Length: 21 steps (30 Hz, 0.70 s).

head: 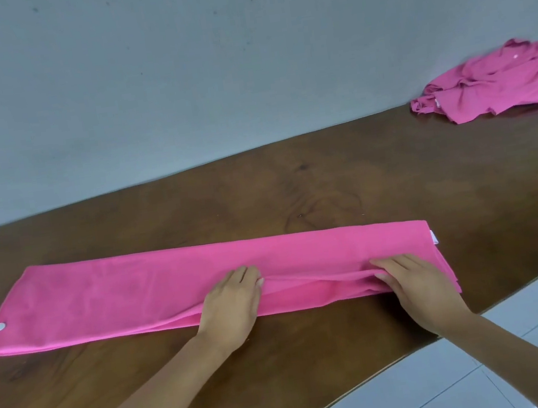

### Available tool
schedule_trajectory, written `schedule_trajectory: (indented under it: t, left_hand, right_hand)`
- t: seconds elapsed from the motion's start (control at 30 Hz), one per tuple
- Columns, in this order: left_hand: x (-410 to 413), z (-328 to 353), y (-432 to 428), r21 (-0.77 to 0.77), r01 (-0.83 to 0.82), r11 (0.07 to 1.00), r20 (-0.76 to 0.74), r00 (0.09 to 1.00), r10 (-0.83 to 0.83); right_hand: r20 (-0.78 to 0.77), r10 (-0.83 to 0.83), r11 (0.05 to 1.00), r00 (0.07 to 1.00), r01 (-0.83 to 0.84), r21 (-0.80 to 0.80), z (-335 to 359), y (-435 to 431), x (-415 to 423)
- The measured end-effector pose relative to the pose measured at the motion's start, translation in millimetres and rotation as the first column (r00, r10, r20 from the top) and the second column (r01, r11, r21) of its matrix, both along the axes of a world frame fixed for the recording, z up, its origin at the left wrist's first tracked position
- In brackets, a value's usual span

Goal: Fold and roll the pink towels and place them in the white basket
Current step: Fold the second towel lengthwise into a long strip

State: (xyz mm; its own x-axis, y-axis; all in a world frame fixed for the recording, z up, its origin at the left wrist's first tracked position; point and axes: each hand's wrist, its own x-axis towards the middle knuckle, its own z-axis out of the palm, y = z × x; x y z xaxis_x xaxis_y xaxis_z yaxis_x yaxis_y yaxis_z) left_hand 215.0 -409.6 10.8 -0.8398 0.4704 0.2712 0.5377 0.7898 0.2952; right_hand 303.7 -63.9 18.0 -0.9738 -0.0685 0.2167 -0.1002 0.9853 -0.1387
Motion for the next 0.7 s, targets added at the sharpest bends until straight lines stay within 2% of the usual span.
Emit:
schedule_trajectory:
  t: [0.17, 0.3, 0.4, 0.5, 0.63, 0.7]
  left_hand:
    - [1.9, -5.1, -4.6, -0.080, 0.082, 0.993, 0.038, 0.996, -0.079]
    - [-3.0, -0.6, -4.7, -0.084, 0.096, 0.992, 0.052, 0.994, -0.092]
    - [-6.5, 4.6, -8.4, -0.076, 0.149, 0.986, 0.082, 0.986, -0.143]
    - [-15.2, 14.6, -11.2, -0.067, 0.164, 0.984, 0.023, 0.986, -0.163]
    - [-31.9, 36.3, -4.1, 0.026, 0.098, 0.995, -0.084, 0.992, -0.096]
    - [-36.8, 51.4, 0.6, 0.080, 0.055, 0.995, -0.144, 0.989, -0.043]
  right_hand:
    - [0.091, 0.116, 0.973, 0.989, -0.132, 0.191, -3.1, 30.5, -7.2]
    - [0.067, 0.164, 0.950, 0.984, -0.176, 0.259, 5.2, 56.9, -14.8]
    - [-0.021, 0.191, 0.939, 0.981, -0.176, 0.295, 16.6, 64.7, -24.4]
    - [-0.101, 0.231, 0.923, 0.968, -0.186, 0.337, 33.6, 64.7, -41.7]
    - [-0.198, 0.241, 0.927, 0.950, -0.166, 0.335, 62.1, 66.7, -81.8]
    - [-0.310, 0.261, 0.916, 0.914, -0.133, 0.379, 79.9, 67.2, -95.1]
